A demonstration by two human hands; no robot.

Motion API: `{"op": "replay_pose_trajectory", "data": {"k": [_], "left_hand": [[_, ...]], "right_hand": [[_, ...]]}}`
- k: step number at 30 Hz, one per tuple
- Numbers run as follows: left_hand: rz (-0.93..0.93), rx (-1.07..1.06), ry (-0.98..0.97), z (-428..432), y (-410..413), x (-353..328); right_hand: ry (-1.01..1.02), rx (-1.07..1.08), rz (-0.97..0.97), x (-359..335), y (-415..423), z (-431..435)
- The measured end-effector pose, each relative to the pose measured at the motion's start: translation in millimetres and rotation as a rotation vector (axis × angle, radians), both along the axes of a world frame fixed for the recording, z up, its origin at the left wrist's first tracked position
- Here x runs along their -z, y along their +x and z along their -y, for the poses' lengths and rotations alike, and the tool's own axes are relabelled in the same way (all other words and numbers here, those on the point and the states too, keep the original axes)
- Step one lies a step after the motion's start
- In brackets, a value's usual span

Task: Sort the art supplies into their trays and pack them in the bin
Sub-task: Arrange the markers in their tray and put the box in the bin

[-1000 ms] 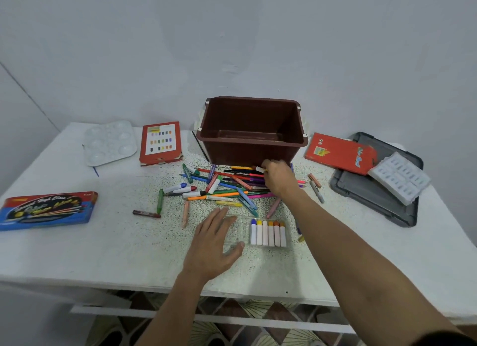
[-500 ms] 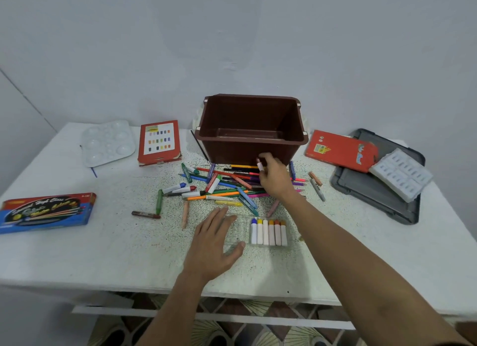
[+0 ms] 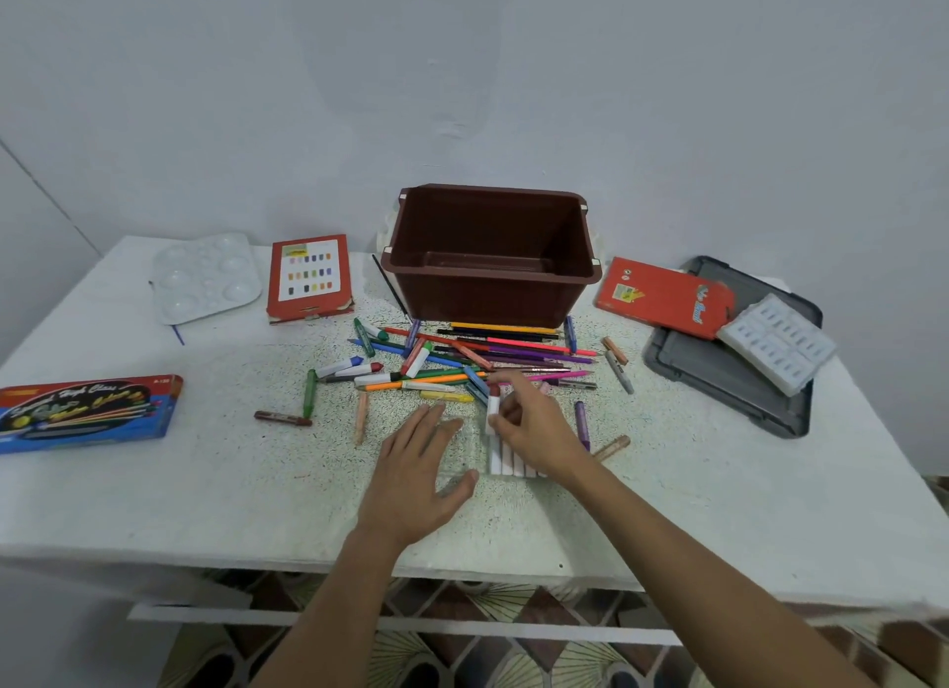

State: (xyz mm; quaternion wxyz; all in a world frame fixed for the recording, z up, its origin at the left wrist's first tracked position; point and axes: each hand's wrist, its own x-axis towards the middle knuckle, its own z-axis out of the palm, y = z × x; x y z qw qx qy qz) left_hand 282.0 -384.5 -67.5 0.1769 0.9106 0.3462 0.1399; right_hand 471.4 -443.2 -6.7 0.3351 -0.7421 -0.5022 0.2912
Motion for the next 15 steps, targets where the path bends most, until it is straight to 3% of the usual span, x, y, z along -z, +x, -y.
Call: {"op": "replay_pose_trajectory", "data": {"k": [15], "left_hand": [[-0.014,-0.003,-0.003,0.6,0.1,-2.2]], "right_hand": [[-0.006,-0.106,0.245,10.9,-8.8,12.6]]}}
